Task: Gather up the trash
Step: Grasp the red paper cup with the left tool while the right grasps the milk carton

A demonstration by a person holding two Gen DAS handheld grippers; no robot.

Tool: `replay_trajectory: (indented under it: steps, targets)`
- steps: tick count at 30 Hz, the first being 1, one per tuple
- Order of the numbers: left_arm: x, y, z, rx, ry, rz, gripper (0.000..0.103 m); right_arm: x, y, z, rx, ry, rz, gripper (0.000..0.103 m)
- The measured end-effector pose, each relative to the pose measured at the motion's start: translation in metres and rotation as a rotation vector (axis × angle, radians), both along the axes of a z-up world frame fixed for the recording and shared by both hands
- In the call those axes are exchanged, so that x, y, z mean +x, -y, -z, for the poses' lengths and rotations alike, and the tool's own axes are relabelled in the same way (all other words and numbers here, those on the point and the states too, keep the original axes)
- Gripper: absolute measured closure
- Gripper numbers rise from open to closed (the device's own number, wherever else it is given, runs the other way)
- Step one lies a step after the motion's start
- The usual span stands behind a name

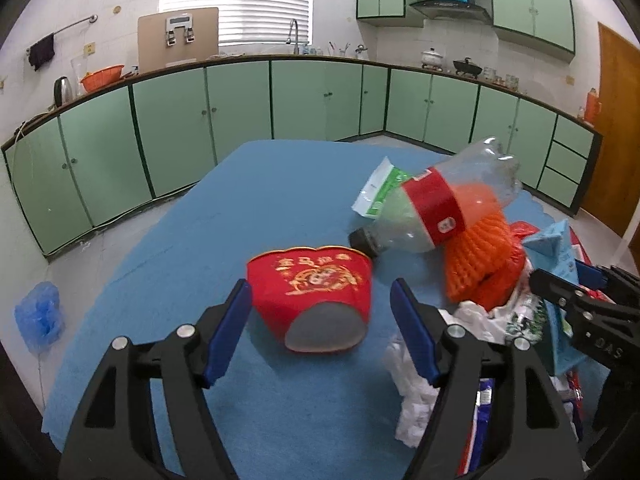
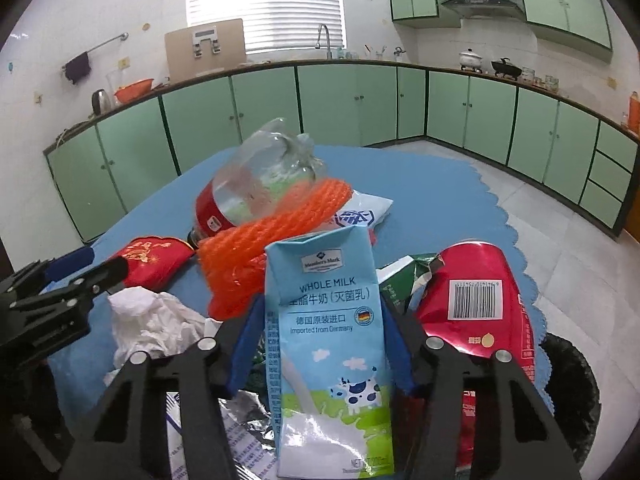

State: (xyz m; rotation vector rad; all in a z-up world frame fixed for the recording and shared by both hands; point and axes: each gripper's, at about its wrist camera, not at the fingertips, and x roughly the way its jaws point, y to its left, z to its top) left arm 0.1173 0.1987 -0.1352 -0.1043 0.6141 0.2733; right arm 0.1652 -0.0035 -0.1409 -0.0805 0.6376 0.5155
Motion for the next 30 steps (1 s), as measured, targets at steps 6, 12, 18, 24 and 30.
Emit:
replay_trajectory:
  steps: [6, 12, 18, 24, 30]
  targets:
    - [0.019, -0.006, 0.010, 0.003, -0.042, 0.002, 0.024, 0.002, -0.001, 0.000, 0.002, -0.004, 0.001, 0.046]
    - [0.034, -0.018, 0.022, -0.050, -0.105, -0.035, 0.017, 0.003, -0.002, 0.001, 0.005, -0.006, 0.002, 0.043]
    - [0.046, -0.035, 0.029, -0.117, -0.154, -0.059, 0.020, 0.005, -0.002, 0.001, 0.008, -0.009, 0.001, 0.042]
    - [0.046, -0.039, 0.031, -0.152, -0.154, -0.068, 0.045, 0.007, 0.001, 0.002, 0.011, -0.015, 0.002, 0.039]
    - [0.035, -0.040, 0.026, -0.171, -0.136, -0.077, 0.047, 0.010, 0.003, 0.002, 0.009, -0.019, 0.011, 0.035]
